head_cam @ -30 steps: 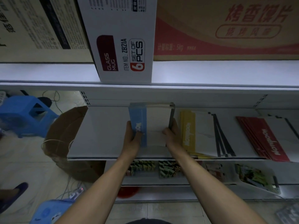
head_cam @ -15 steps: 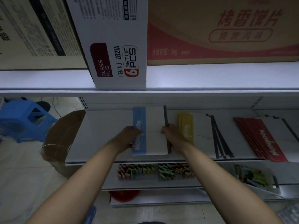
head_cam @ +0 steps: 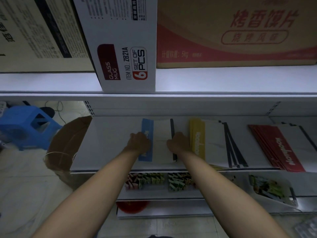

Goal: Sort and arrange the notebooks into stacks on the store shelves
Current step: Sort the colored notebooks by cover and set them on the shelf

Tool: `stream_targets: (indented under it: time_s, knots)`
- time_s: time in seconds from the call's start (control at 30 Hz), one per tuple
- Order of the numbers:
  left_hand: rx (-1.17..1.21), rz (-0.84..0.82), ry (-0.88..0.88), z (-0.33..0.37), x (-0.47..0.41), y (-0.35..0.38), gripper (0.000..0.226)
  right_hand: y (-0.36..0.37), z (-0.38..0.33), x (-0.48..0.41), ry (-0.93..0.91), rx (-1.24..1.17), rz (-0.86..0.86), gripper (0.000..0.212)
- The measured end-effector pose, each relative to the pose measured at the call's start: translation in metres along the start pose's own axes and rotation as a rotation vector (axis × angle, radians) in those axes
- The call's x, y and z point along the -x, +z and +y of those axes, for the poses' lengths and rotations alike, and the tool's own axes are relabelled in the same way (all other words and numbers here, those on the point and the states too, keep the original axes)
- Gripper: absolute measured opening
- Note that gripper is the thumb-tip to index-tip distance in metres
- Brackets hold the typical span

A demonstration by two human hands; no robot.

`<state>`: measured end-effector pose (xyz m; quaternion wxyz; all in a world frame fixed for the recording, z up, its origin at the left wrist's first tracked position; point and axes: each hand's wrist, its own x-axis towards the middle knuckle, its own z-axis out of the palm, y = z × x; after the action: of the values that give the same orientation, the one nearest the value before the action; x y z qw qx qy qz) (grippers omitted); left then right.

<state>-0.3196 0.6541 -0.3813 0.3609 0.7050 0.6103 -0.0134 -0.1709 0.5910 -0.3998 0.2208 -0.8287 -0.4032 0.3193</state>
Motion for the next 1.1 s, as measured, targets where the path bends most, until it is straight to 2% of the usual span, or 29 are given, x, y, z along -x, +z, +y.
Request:
stream_targets:
  time_s: [0.03,0.1,0.2,0.27,0.33,0.37,0.43,0.47,0.57,0.73,0.87,1.1]
  knots:
    - [-0.021,0.003,-0.001,0.000,-0.001,0.000,0.021,0.001,0.000,0.000,-0.006,0.010,0.014,0.035]
    - [-0.008,0.006,0.018,-0.003,-0.002,-0.002,0.013,0.003,0.000,0.001,-0.029,0.046,0.051,0.035]
    - [0.060,0.023,0.043,-0.009,-0.001,-0.005,0.028,0.008,0.002,0.004,-0.036,0.126,0.081,0.024]
    - [0.084,-0.018,0.064,-0.015,0.012,-0.010,0.022,0.007,0.008,0.011,-0.038,0.138,0.113,0.041]
    - [0.061,-0.089,0.141,-0.024,0.030,-0.015,0.072,-0.002,0.017,0.022,-0.096,0.061,0.049,0.065]
    - [0.056,-0.135,0.176,-0.030,0.037,-0.016,0.091,-0.006,0.023,0.027,-0.125,0.020,-0.039,0.082]
    - [-0.032,-0.200,0.218,-0.043,0.044,-0.013,0.116,-0.011,0.035,0.037,-0.149,0.029,-0.209,0.110]
    - [-0.091,-0.197,0.228,-0.046,0.045,-0.010,0.122,-0.012,0.039,0.039,-0.160,0.082,-0.241,0.118]
    - [-0.206,-0.110,0.220,-0.046,0.034,0.003,0.115,-0.005,0.037,0.033,-0.160,0.246,-0.213,0.120]
    - [-0.355,-0.055,0.191,-0.034,0.024,0.013,0.095,0.003,0.026,0.027,-0.136,0.414,-0.112,0.098]
    - [-0.341,-0.057,0.173,-0.031,0.020,0.014,0.095,0.006,0.026,0.022,-0.163,0.515,-0.110,0.103]
    - [-0.256,0.023,0.261,-0.023,0.002,0.004,0.075,-0.003,0.028,-0.004,-0.286,0.417,-0.071,0.097]
